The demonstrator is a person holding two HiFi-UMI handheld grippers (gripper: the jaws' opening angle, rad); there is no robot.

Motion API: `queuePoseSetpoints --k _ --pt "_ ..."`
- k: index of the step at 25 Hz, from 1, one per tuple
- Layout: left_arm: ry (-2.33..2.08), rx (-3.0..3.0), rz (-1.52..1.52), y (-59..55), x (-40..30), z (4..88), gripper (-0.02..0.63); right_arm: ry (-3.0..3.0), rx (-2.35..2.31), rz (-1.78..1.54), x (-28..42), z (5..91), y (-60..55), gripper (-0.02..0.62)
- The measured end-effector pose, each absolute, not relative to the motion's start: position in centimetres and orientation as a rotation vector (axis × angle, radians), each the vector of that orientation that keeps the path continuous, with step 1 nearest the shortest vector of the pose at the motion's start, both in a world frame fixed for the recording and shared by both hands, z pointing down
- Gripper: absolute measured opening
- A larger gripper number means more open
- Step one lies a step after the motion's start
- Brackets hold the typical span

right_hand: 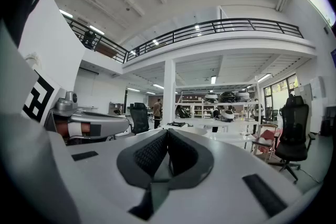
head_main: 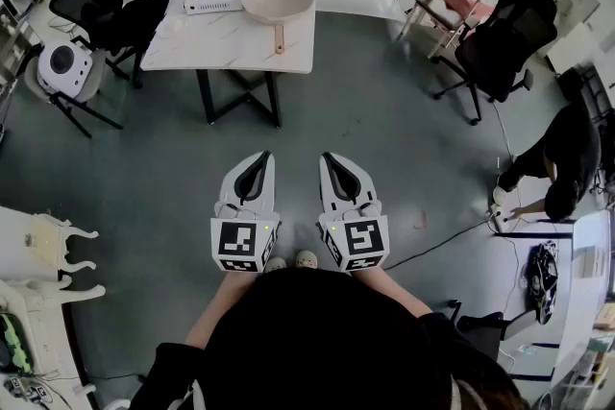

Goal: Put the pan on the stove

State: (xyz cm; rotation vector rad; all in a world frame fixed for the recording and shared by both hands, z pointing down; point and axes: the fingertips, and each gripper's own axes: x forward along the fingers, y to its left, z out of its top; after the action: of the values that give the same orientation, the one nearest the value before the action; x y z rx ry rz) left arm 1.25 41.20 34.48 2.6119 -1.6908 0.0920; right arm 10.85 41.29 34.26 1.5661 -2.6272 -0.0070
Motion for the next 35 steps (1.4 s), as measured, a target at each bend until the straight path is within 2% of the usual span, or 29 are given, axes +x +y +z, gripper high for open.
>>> queuePoseSetpoints --k 20,24,28,32,35 --pt "-1.725 2.555 0.057 38.8 5.0 34.9 0.015 -2.751 1.433 0.013 13.6 34.5 38.2 0.024" --pt "-1.692 2.531 0.038 38.4 5.6 35.2 0.105 -2.767 1.403 0.056 14.1 35.0 38.0 0.025" --pt "-1.668 2.511 0.024 37.9 5.9 35.6 0.133 -2.769 1.386 0.088 14.4 35.5 37.3 0.030" --pt "-1.640 2.497 0.016 37.0 6.0 36.0 0.144 -2.782 1.370 0.127 14.3 35.8 36.4 0.113" --pt "-1.630 2.498 0.002 35.8 5.8 36.2 0.161 -2.779 1.366 0.136 14.2 36.3 35.2 0.121"
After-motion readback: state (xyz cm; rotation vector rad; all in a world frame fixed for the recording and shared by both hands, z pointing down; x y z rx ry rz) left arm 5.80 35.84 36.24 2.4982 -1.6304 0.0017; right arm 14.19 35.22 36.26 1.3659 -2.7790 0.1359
